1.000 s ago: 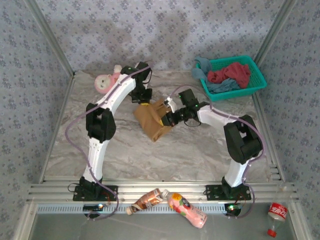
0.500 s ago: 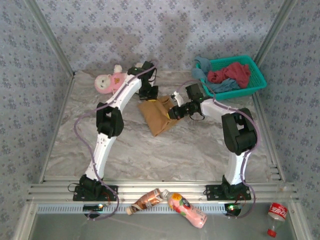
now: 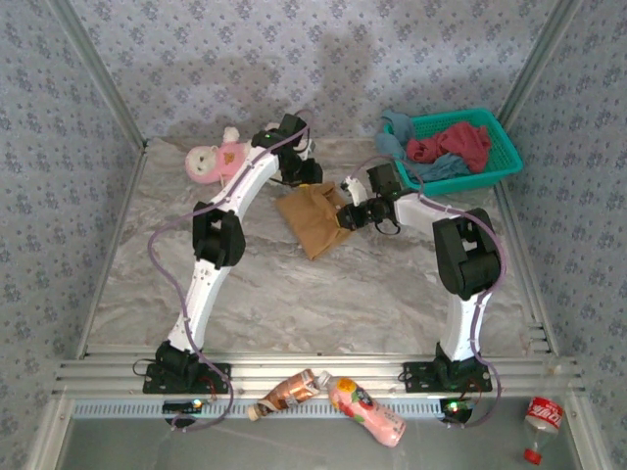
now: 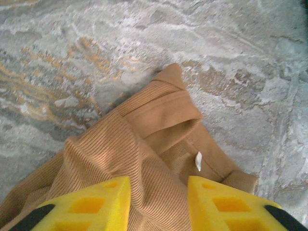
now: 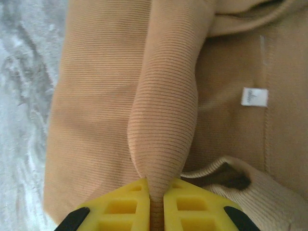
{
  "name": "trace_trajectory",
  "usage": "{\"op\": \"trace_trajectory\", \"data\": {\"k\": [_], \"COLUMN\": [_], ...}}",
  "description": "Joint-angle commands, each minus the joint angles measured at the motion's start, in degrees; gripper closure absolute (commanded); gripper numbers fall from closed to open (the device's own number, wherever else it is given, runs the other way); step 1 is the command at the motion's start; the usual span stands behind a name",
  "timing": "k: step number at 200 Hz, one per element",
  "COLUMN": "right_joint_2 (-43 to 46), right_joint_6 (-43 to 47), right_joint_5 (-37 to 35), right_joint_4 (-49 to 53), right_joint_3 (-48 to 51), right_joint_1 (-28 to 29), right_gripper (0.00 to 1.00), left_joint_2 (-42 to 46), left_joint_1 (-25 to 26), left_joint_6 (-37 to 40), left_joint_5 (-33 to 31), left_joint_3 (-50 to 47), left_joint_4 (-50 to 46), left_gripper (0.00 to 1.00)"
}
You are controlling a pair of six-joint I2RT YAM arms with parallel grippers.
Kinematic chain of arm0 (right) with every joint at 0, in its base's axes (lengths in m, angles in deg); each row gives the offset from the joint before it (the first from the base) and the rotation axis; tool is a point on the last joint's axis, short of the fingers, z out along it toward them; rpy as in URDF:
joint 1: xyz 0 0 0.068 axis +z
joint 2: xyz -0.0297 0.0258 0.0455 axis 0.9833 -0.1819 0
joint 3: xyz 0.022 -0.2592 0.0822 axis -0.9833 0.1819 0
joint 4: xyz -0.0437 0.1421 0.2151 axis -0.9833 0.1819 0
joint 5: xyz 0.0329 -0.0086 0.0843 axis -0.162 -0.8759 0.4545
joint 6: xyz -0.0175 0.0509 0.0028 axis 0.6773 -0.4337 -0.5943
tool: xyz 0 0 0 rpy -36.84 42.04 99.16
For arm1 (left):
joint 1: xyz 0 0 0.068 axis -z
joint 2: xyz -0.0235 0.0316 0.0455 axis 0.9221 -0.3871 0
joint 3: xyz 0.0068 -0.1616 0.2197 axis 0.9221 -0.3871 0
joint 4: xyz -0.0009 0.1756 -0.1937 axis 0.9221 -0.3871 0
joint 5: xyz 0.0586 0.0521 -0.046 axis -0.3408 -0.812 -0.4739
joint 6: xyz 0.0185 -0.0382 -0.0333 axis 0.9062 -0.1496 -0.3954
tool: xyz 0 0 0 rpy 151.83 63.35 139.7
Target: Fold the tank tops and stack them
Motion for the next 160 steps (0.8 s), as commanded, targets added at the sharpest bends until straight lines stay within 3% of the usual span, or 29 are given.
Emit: {"op": "trace_trajectory", "data": {"k": [1, 45, 88, 137, 160], "right_joint_2": [0.5, 1.1, 3.1, 7.2, 6.6], "right_joint_6": [-1.3, -3.7, -6.0, 0.3, 5.1], "right_joint_5": [-7.0, -15.0, -19.9, -22.7, -19.5], "right_joint_4": [-1.4, -2.6, -4.8, -3.8, -4.3], "right_joint_3": [1.4, 2.9, 6.0, 4.3, 1.2], "right_joint_1": [-0.8, -1.3, -1.8, -0.5, 0.3], "right_gripper": [0.87, 0.86, 0.85, 0.67, 0.55], "left_joint_2": [1.1, 5.2, 13.6, 15.5, 15.5], "left_joint_1": [0.2, 0.3, 0.3, -0.1, -0.7], "left_joint_6": [2.0, 6.0, 8.1, 7.9, 7.1], "left_joint_5": [1.3, -1.0, -3.7, -4.8, -3.2], "left_joint_3": [1.6, -0.7, -18.3, -28.9, -30.5], "left_joint_4": [1.2, -3.1, 1.1, 6.4, 9.6], "left_gripper": [0.60, 0.54, 0.53, 0.53, 0.52]}}
